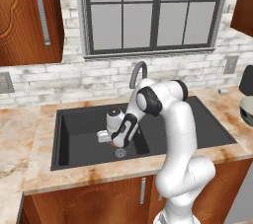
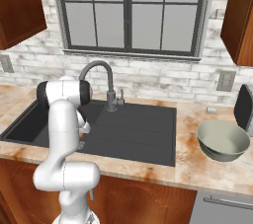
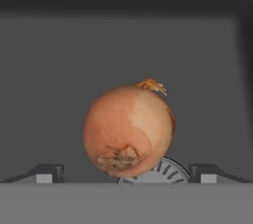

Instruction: Pick the onion from the sink and place it in the bowl. Then pick the bowl and place it in the microwave. Then close the microwave door and press the start button.

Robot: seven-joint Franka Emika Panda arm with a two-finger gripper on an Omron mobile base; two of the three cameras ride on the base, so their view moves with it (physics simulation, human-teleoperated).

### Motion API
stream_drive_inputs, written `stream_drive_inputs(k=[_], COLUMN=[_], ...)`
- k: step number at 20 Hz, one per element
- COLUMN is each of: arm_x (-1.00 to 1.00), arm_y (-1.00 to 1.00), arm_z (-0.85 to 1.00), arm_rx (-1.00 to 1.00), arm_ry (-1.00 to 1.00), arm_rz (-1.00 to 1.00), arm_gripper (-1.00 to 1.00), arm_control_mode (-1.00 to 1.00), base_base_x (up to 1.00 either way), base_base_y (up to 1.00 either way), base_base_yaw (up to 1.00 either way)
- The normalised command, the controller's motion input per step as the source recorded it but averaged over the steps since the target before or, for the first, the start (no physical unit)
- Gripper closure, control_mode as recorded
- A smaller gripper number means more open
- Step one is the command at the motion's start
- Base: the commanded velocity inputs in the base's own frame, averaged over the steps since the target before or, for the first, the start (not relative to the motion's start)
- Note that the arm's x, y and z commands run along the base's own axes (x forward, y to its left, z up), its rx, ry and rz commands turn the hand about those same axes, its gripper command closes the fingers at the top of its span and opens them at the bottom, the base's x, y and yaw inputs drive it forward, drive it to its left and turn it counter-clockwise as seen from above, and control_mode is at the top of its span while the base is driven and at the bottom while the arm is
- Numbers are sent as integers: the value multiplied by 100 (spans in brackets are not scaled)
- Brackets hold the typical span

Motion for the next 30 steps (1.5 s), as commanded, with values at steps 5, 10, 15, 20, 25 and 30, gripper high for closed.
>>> stream_drive_inputs(k=[5,10,15,20,25,30], arm_x=[4,0,1,15,19,16], arm_y=[0,0,0,0,0,0], arm_z=[-6,-2,-2,-3,-3,-5], arm_rx=[0,0,0,0,0,0], arm_ry=[-1,-1,-1,0,0,0], arm_rz=[0,0,0,0,0,0], arm_gripper=[-100,-100,-100,-100,-100,-100], arm_control_mode=[-100,-100,-100,-100,-100,-100], base_base_x=[0,0,0,0,0,0], base_base_y=[0,0,0,0,0,0], base_base_yaw=[0,0,0,0,0,0])
